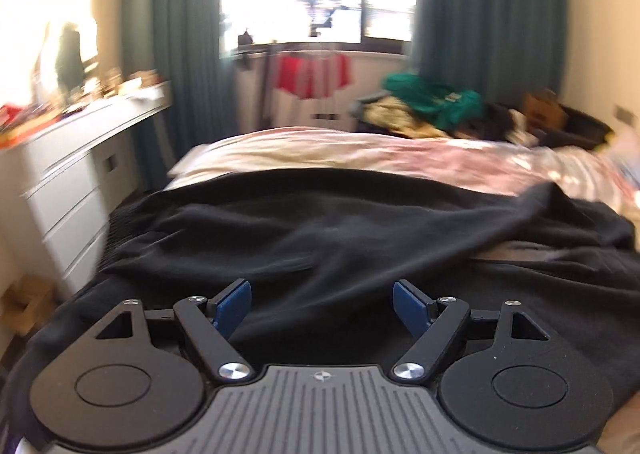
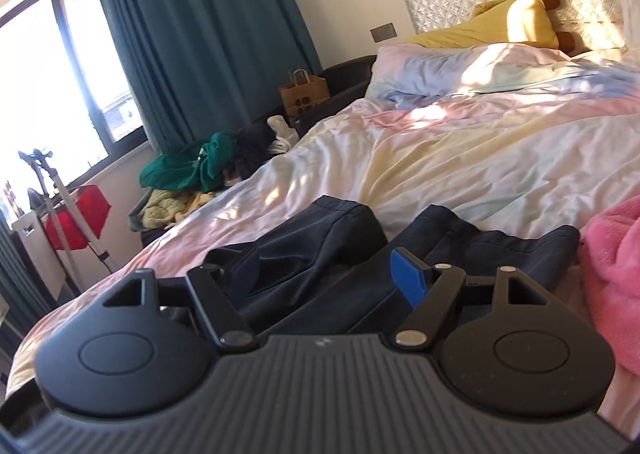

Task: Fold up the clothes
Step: 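Grasp the folded edge of the shorts with the left tool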

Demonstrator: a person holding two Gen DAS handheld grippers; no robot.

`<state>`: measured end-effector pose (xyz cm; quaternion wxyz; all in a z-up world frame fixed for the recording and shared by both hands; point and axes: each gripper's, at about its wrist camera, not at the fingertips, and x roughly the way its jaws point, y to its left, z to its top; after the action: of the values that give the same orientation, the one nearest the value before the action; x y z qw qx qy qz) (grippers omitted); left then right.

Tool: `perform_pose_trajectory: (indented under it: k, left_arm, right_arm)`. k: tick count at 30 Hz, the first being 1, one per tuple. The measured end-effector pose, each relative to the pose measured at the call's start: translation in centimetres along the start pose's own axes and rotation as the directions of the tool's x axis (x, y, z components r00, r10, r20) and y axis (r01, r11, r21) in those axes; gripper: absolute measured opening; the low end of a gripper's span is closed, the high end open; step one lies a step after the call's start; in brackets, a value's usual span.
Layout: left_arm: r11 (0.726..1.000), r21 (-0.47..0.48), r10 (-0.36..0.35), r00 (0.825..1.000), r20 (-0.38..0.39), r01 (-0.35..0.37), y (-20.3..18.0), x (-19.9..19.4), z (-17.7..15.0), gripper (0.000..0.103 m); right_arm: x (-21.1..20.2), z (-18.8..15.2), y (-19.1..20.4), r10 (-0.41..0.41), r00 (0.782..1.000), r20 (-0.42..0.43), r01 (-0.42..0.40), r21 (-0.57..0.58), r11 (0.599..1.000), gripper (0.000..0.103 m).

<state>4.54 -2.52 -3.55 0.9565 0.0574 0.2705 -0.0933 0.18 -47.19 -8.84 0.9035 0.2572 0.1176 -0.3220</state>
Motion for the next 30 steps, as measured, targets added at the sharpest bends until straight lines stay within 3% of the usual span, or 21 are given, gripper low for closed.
perform_pose_trajectory:
  k: [7, 11, 14, 15, 17, 19, 23, 26, 30]
  left_arm:
    - [0.957, 0.241, -0.161, 0.987, -0.019, 0.161, -13.0, 10.7, 3.7, 0.08]
    - [0.919, 0.375, -0.112, 0.992, -0.057, 0.125, -19.0, 17.6, 4.3, 0.077]
    - [0.904, 0.413, -0.078, 0.992, -0.101, 0.113, -21.3, 21.9, 4.4, 0.073]
    - [0.9, 0.422, -0.069, 0.991, -0.113, 0.11, -21.9, 23.1, 4.4, 0.069]
    - [0.893, 0.432, -0.077, 0.989, -0.129, 0.126, -22.4, 24.5, 4.3, 0.052]
    - [0.896, 0.413, -0.119, 0.985, -0.124, 0.16, -22.1, 24.4, 4.4, 0.007]
    - [0.922, 0.34, -0.181, 0.983, -0.041, 0.185, -20.3, 21.2, 5.1, 0.002]
    - [0.916, 0.348, -0.224, 0.974, 0.033, 0.199, -19.0, 17.2, 4.5, 0.002]
    - [0.919, 0.319, -0.259, 0.965, 0.047, 0.231, -17.1, 13.8, 2.7, 0.003]
  right_arm:
    - [1.6, -1.5, 0.4, -0.01, 1.0, -0.011, 0.01, 0.007, 1.0, 0.074]
    - [3.3, -2.4, 0.2, -0.029, 0.999, -0.034, 0.03, 0.032, 0.999, 0.074]
    - [4.6, -3.1, 0.0, -0.039, 0.998, -0.053, 0.042, 0.043, 0.998, 0.074]
    - [5.1, -3.3, 0.0, -0.043, 0.997, -0.06, 0.046, 0.047, 0.998, 0.074]
    - [5.9, -3.8, -0.1, -0.05, 0.996, -0.073, 0.054, 0.055, 0.997, 0.074]
    - [6.7, -4.1, -0.1, -0.055, 0.995, -0.087, 0.06, 0.055, 0.997, 0.074]
    - [7.4, -4.5, -0.2, -0.056, 0.993, -0.101, 0.062, 0.052, 0.997, 0.074]
    - [7.3, -4.4, -0.1, -0.046, 0.994, -0.098, 0.052, 0.054, 0.997, 0.074]
    - [6.8, -4.2, -0.2, -0.024, 0.995, -0.1, 0.031, 0.067, 0.997, 0.074]
